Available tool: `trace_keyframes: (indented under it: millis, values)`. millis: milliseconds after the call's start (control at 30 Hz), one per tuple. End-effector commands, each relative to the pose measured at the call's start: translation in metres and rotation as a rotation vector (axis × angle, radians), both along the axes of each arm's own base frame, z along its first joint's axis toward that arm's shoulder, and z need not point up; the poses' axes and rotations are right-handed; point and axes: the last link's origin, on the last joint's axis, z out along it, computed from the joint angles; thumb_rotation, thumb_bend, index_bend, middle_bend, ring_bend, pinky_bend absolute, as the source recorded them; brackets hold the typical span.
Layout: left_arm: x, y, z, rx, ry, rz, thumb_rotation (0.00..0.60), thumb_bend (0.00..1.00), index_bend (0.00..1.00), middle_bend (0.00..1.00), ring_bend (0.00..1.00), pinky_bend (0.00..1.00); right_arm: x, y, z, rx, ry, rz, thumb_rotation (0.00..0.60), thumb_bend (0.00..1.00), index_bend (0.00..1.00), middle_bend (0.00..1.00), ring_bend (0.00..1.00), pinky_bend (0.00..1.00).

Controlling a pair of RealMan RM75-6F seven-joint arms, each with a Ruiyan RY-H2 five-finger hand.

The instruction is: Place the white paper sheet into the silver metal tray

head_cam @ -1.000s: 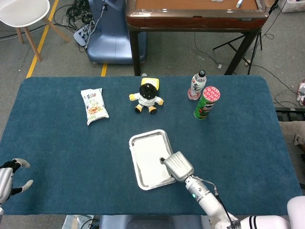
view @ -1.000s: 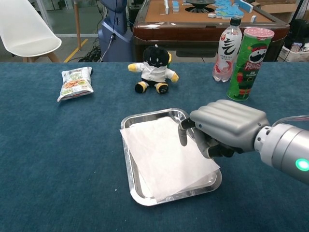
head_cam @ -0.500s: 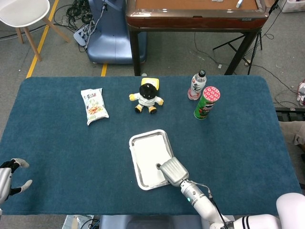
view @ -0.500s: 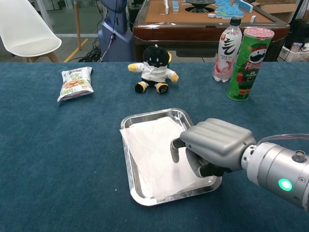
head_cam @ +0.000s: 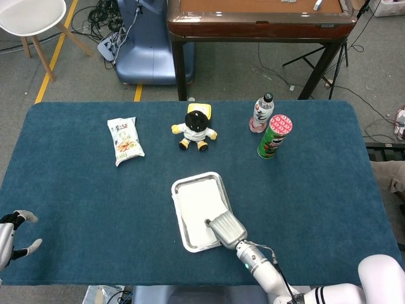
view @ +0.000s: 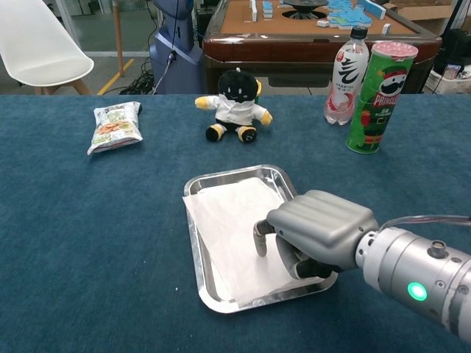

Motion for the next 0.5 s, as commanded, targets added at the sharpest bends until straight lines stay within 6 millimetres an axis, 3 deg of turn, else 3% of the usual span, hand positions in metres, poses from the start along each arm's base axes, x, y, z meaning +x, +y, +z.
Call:
trace_keyframes:
  millis: [33,500]
  values:
    - [0.0002,-0.0001,0.0003,0.001,-0.001,-0.001,0.600,0.15,0.42,0.36,0.34,0.49,0.0001,-0.0001,-0.0015,0.001,0.000,-0.002,0.600,1.00,0.37,1.00,1.00,1.00]
    - [0.0005,-0.0011,0.0023,0.007,-0.002,-0.003,0.600,0.15,0.42,0.36,0.35,0.49,0.0023,-0.0036,-0.0073,-0.018,-0.013,-0.016,0.600,1.00,0.37,1.00,1.00,1.00]
